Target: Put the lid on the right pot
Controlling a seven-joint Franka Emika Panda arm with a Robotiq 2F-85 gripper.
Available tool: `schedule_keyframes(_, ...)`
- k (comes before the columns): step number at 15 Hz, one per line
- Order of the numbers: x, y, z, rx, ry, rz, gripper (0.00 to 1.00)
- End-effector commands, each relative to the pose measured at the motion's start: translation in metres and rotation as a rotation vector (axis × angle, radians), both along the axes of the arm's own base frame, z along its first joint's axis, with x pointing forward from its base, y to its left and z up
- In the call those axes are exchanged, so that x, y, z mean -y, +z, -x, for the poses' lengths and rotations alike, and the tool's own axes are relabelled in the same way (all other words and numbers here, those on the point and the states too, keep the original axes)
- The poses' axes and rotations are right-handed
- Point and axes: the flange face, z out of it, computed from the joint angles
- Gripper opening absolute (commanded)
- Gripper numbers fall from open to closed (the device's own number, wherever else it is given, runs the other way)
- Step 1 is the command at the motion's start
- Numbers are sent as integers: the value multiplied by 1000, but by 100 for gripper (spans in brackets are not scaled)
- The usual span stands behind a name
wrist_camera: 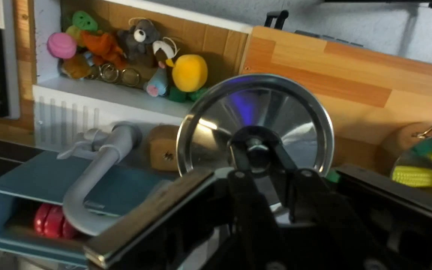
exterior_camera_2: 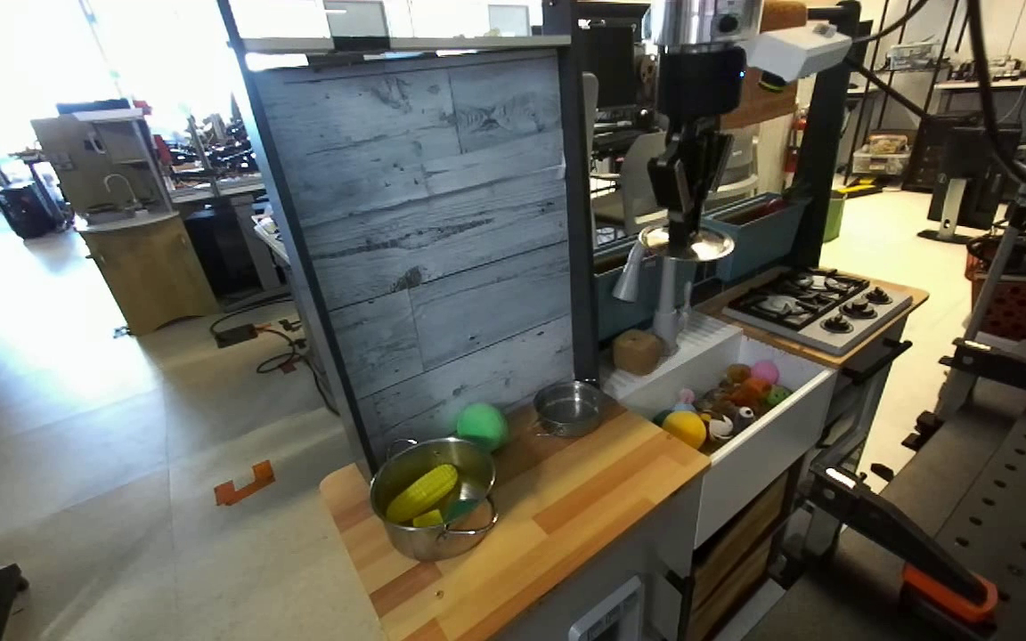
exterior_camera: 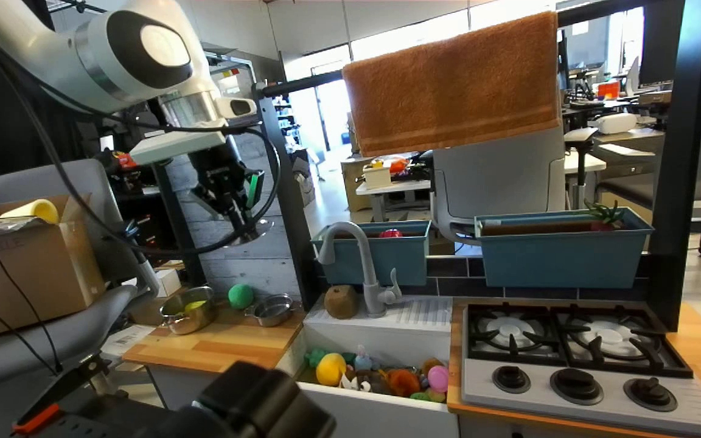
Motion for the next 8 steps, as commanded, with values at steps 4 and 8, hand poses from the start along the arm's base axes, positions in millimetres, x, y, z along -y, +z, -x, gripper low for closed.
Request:
schedule_keyframes(4, 18, 9, -85, -35, -20, 14, 5)
schedule_keyframes(8, -11, -35, -97, -68, 54, 36, 5)
